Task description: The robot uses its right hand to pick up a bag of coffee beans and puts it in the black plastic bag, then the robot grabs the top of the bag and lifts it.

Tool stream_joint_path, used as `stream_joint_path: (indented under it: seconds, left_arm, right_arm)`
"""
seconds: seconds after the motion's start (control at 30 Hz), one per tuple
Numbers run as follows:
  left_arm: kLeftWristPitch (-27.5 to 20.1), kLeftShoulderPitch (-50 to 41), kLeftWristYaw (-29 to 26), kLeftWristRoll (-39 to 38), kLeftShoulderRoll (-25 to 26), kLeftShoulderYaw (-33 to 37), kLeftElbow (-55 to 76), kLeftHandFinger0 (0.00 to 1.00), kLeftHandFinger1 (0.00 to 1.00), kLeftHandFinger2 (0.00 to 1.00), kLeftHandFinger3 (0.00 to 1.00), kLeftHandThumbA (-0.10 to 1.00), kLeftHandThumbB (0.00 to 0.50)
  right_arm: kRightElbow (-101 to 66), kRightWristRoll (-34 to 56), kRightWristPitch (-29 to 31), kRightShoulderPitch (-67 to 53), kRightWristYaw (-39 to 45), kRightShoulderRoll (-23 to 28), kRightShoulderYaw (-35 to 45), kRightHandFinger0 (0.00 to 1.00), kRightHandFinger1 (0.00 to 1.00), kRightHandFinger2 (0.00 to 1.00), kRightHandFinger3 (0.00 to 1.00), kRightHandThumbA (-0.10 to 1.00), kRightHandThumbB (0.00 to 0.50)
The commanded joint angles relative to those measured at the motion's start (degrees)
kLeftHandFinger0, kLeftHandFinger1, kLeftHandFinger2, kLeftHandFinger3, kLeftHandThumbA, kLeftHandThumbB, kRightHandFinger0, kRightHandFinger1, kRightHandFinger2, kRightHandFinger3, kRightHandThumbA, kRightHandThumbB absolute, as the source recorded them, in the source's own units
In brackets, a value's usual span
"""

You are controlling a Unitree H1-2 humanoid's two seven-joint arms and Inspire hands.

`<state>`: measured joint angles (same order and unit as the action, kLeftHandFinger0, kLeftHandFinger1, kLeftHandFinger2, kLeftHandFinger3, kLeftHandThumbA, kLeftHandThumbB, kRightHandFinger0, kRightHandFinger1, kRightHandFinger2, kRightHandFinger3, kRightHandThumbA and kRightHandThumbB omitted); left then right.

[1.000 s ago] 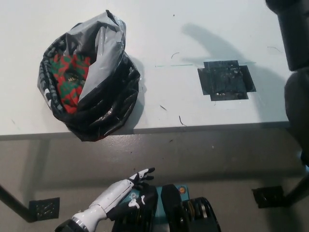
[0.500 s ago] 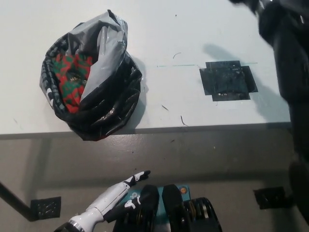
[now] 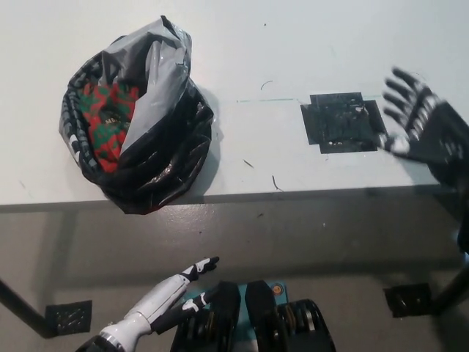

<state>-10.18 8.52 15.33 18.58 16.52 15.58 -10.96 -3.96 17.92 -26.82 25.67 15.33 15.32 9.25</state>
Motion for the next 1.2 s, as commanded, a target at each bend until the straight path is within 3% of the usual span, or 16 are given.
stream_joint_path:
  seconds: [0.0,0.03,0.2,0.27,0.37,0.43,0.6,0.67,0.7,0.73,0.77,0.9,1.17]
  left_arm:
    - [-7.0,7.2,-6.3,-7.7,-1.3,-8.0,-2.4,1.0,1.0,1.0,1.0,1.0,0.335]
    - [-6.5,8.0,-6.3,-7.6,-1.3,-8.3,-2.7,1.0,1.0,1.0,1.0,1.0,0.336]
    - [-5.9,6.8,-5.7,-8.7,-1.4,-9.1,-1.8,1.0,1.0,1.0,1.0,1.0,0.33]
    - [-6.1,5.1,-5.6,-8.6,-1.2,-9.3,-1.0,1.0,1.0,1.0,1.0,1.0,0.332]
    - [-6.2,3.2,-5.5,-8.6,-1.1,-9.7,-0.4,1.0,1.0,1.0,1.0,1.0,0.333]
    - [-6.6,0.9,-5.4,-8.7,-1.1,-10.2,0.2,1.0,1.0,1.0,1.0,1.0,0.31]
    - [-6.8,-4.4,-5.8,-8.0,-0.9,-10.7,2.1,1.0,1.0,1.0,1.0,1.0,0.301]
    - [-6.8,-8.0,-6.1,-7.7,-1.2,-10.8,3.4,1.0,1.0,1.0,1.0,1.0,0.298]
    - [-6.8,-8.4,-6.1,-7.7,-1.3,-10.9,3.6,1.0,1.0,1.0,1.0,1.0,0.298]
    - [-7.4,-10.4,-6.2,-8.0,-1.7,-11.0,3.8,1.0,1.0,1.0,1.0,1.0,0.287]
    - [-8.2,-13.0,-6.4,-8.1,-2.1,-11.0,4.1,1.0,1.0,1.0,1.0,1.0,0.284]
    - [-9.9,-17.5,-6.8,-8.2,-2.9,-11.4,4.5,1.0,1.0,1.0,1.0,1.0,0.299]
    - [-15.0,-20.7,-7.7,-11.3,-5.4,-13.6,2.4,1.0,1.0,1.0,1.0,1.0,0.277]
  right_arm:
    - [-50.5,-6.2,25.9,-12.9,-2.1,2.2,6.5,1.0,1.0,1.0,1.0,1.0,0.268]
    - [-50.5,-7.8,29.9,-15.9,-2.0,-1.6,4.6,1.0,1.0,1.0,1.0,1.0,0.26]
    - [-50.2,-11.9,24.9,-22.9,-1.6,-8.2,-2.4,1.0,1.0,1.0,1.0,1.0,0.347]
    - [-41.7,-13.8,32.6,-28.5,-0.7,-9.8,-4.5,1.0,1.0,1.0,1.0,1.0,0.255]
    - [-32.4,-16.5,38.4,-32.6,-1.3,-11.1,-6.0,1.0,1.0,1.0,1.0,1.0,0.28]
    - [-22.2,-19.0,42.3,-33.5,-3.8,-12.6,-6.6,1.0,1.0,1.0,1.0,1.0,0.233]
    - [-9.8,-21.5,44.8,-33.7,-6.8,-13.6,-7.2,1.0,1.0,1.0,1.0,1.0,0.198]
    - [-3.8,-21.2,46.2,-34.6,-7.3,-13.8,-7.2,1.0,1.0,1.0,1.0,1.0,0.277]
    - [-2.8,-21.0,46.1,-34.6,-7.4,-13.9,-7.1,1.0,1.0,1.0,1.0,1.0,0.277]
    - [-1.0,-19.5,45.8,-36.0,-6.5,-14.0,-7.0,1.0,1.0,1.0,1.0,1.0,0.308]
    - [1.0,-19.6,46.9,-37.9,-6.2,-13.8,-7.5,1.0,1.0,1.0,1.0,1.0,0.274]
    - [3.0,-23.4,48.9,-41.6,-7.6,-12.9,-8.9,1.0,1.0,1.0,1.0,1.0,0.298]
    - [5.3,-22.1,51.1,-44.0,-7.4,-12.8,-9.3,1.0,1.0,1.0,1.0,1.0,0.275]
